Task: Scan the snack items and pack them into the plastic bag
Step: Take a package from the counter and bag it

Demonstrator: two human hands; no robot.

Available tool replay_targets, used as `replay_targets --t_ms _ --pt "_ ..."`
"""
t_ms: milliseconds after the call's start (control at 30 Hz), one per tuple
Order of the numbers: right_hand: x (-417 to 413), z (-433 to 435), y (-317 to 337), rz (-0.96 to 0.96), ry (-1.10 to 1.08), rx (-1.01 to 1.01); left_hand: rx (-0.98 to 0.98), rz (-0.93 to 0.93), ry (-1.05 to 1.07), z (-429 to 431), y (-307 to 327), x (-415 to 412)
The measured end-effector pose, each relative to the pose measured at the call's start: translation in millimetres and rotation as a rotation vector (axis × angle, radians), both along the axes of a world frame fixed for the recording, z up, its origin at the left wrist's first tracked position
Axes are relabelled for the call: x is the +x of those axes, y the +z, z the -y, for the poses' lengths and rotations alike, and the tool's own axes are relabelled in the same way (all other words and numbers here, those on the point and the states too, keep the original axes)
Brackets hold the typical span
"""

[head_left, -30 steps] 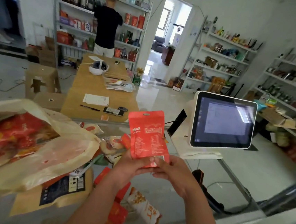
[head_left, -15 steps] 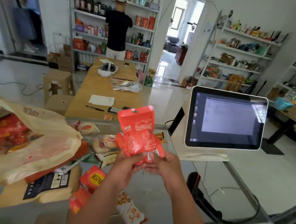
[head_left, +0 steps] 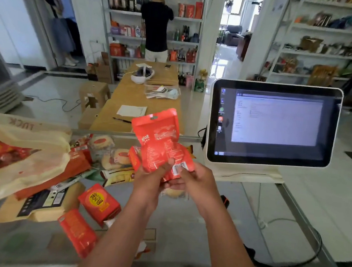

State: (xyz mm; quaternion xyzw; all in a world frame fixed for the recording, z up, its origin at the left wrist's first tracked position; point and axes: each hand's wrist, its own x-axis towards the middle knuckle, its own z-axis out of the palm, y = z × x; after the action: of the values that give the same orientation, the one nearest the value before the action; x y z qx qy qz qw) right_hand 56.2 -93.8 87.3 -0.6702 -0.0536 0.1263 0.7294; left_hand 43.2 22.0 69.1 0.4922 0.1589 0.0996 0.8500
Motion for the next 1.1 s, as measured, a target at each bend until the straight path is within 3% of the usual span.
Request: replay_targets --t_ms 133,333,567,667,733,967,1100 --pt "0.5 15.4 -8.0 0.029 -0.018 0.038 0.042 0.030 -0.173 6.0 0.3 1.1" --pt "2.9 35.2 -14.5 -0.064 0.040 -0.022 0.109 0.001 -0.166 14.5 -18.7 7.9" --pt "-12.6 72.7 -55.5 0.124 -0.298 -0.743 0.013 -0.117 -0.136 29.1 -66.7 15.2" --pt "-21.3 83.6 -73.9 0.059 -0.234 -1.067 -0.062 -0.149 -0.120 34.4 -89.1 15.8" --pt "-25.9 82.9 -89.6 -0.009 -0.172 -1.164 -0.092 -0.156 -0.114 37.8 -100.6 16.2" --pt "-39.3 83.6 -124.1 0.118 -0.245 -1.249 -0.069 -0.125 -0.093 47.8 -127.1 9.4" --pt "-38.6 96.4 -116.3 0.104 -0.284 -1.099 -0.086 -0.125 -0.034 45.3 -140.5 12.5"
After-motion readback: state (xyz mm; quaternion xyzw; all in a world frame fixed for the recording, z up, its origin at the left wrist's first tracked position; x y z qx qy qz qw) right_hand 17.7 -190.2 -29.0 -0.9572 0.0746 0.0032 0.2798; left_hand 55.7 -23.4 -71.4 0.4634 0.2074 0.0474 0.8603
